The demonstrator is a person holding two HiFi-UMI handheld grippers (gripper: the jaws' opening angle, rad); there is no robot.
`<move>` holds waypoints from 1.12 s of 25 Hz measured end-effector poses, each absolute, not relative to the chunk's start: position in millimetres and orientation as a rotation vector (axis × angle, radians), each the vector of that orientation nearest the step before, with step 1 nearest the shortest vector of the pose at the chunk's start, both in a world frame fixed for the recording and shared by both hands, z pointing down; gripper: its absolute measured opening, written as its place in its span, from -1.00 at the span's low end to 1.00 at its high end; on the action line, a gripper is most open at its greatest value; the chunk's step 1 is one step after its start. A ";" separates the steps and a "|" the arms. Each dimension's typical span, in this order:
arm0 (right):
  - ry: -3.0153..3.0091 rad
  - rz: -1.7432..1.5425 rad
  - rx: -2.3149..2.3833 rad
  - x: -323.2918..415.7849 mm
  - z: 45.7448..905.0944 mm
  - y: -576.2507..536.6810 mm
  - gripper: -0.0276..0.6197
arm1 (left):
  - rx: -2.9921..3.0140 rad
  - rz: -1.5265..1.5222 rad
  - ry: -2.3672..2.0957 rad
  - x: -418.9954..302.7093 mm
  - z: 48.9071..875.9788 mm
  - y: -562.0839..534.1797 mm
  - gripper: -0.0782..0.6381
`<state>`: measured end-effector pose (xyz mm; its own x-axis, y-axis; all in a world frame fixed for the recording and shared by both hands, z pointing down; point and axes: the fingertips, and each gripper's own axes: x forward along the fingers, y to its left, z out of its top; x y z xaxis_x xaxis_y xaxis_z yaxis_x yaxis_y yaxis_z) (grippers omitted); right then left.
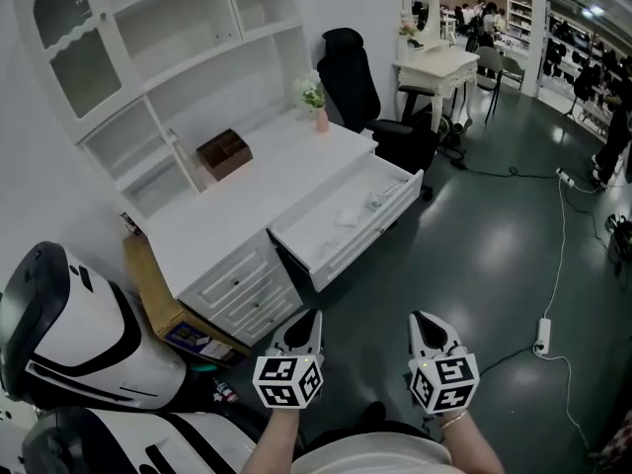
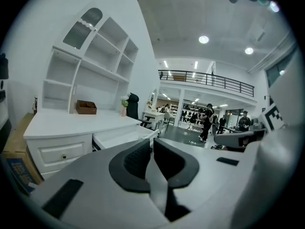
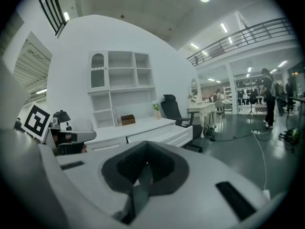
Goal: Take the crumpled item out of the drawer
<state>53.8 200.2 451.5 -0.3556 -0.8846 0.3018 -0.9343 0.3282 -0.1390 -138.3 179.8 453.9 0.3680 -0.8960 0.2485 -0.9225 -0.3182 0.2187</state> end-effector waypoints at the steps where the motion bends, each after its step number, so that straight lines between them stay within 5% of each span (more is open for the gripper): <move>1: -2.419 0.433 1.672 56.4 451.7 197.6 -0.91 | 2.311 0.112 -1.603 -136.7 453.6 177.3 -0.73; 12: -2.423 0.444 1.697 86.1 454.7 177.9 -0.91 | 2.271 0.132 -1.640 -126.2 459.8 159.0 -0.42; 28: -2.410 0.477 1.713 101.2 461.5 138.2 -0.91 | 2.266 0.180 -1.686 -118.7 459.5 106.3 -0.29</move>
